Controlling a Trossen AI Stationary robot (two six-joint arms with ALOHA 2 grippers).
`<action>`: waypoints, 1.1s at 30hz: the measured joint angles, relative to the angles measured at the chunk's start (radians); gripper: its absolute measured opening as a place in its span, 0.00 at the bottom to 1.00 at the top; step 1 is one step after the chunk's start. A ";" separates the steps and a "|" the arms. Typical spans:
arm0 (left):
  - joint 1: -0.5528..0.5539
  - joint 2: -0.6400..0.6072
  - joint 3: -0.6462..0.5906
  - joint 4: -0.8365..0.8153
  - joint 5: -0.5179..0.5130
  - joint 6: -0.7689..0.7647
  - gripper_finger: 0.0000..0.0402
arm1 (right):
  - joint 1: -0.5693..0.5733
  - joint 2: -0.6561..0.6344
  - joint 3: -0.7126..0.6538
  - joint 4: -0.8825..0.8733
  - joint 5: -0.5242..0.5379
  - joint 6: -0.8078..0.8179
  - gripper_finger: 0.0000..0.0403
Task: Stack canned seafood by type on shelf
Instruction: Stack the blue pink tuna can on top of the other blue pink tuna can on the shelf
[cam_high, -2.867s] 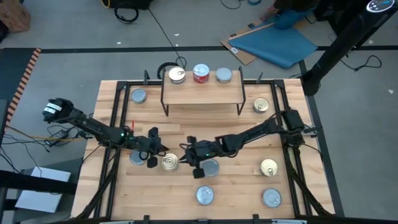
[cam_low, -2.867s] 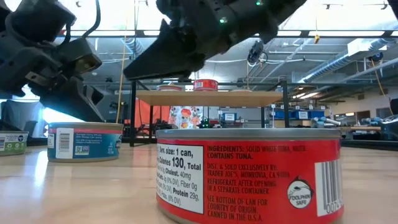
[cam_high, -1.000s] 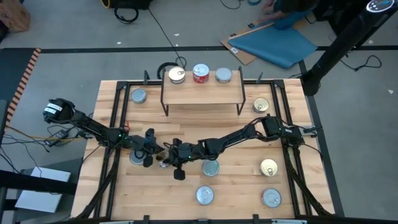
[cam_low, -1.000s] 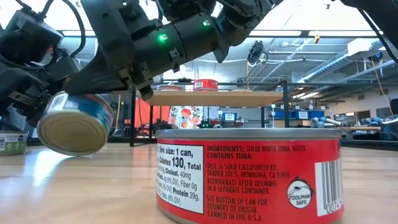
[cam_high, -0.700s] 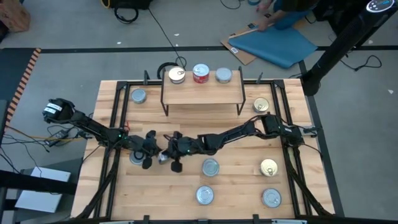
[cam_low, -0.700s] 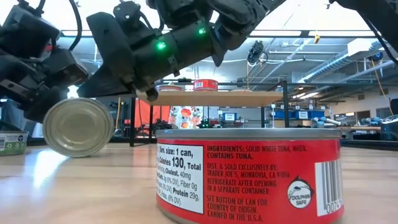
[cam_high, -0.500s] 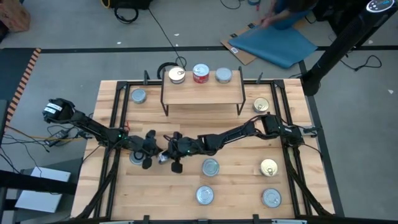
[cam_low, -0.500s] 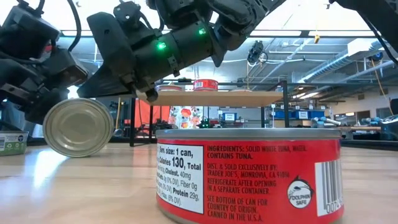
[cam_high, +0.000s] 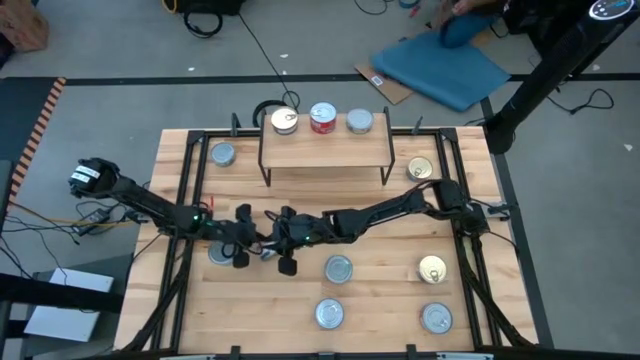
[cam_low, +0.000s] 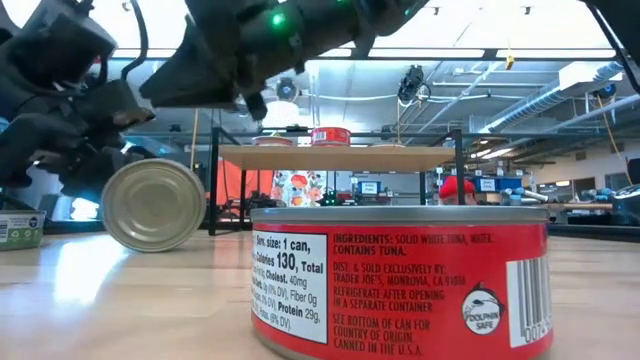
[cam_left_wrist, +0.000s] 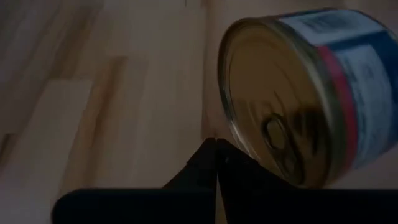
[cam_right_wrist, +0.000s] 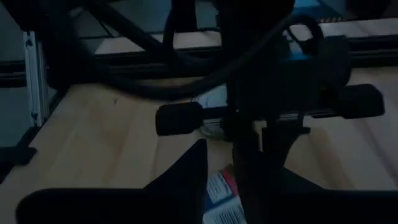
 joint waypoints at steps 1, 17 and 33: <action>0.000 0.000 0.021 -0.036 -0.003 0.004 0.04 | 0.000 -0.008 0.000 -0.007 0.003 -0.009 0.23; -0.015 -0.057 0.390 -0.580 -0.011 -0.114 0.04 | 0.032 -0.115 0.000 -0.487 0.125 -0.085 0.30; -0.135 0.010 0.452 -0.606 -0.011 -0.433 0.46 | 0.066 -0.132 0.001 -0.635 0.151 -0.077 0.36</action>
